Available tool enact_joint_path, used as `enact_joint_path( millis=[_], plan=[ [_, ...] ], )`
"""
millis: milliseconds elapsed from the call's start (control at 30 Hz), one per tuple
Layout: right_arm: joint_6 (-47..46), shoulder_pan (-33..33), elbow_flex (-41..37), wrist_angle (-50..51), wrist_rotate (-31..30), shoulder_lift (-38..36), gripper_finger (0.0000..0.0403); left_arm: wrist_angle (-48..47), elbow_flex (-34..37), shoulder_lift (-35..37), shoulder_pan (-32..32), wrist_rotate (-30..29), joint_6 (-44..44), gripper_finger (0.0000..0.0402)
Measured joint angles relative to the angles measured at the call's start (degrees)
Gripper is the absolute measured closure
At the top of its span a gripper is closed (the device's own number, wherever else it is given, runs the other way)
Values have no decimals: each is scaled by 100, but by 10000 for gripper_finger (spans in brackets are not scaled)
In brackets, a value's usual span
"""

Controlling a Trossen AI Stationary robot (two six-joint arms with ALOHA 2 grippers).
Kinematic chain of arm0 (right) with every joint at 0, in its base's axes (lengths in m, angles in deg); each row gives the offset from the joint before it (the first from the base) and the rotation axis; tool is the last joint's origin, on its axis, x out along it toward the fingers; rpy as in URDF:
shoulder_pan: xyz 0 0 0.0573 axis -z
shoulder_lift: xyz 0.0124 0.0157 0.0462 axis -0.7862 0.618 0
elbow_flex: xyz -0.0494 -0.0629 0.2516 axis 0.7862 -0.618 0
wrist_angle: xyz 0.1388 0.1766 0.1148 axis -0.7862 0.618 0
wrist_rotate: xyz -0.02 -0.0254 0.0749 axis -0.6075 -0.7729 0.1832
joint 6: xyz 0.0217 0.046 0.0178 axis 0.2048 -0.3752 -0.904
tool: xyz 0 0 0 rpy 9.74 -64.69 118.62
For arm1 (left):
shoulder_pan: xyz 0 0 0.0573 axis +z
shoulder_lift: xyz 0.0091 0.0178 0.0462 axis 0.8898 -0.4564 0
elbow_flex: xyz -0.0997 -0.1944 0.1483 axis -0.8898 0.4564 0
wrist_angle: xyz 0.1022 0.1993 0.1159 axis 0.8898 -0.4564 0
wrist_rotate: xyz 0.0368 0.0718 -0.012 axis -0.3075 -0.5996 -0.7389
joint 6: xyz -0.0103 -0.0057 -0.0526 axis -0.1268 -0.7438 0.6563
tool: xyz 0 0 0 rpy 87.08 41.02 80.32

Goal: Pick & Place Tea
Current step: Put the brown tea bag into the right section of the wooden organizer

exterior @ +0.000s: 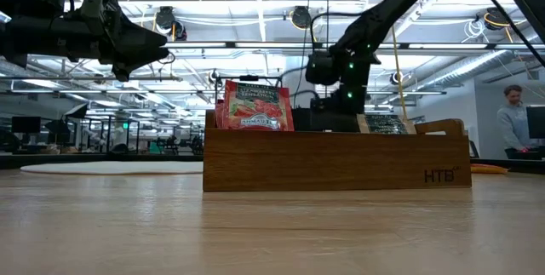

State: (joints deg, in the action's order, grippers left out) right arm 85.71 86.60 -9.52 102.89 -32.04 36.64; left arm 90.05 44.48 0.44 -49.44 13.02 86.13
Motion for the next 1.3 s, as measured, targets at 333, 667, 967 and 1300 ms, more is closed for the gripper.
enact_joint_path(
  millis=[333, 667, 967, 1300],
  plan=[
    [-370, 90, 7, -864, 774, 262, 403, 0, 0, 1, 0, 0, 2, 236],
    [83, 50, 30, -112, 1489, 617, 403, 0, 0, 0, -1, 0, 0, 236],
    [706, -193, -20, 1038, -1278, 105, 403, 1, 0, 1, 0, 0, 0, 236],
    [89, -428, -8, 786, 103, -134, 403, 0, 0, 1, -1, 0, 1, 236]
  ],
)
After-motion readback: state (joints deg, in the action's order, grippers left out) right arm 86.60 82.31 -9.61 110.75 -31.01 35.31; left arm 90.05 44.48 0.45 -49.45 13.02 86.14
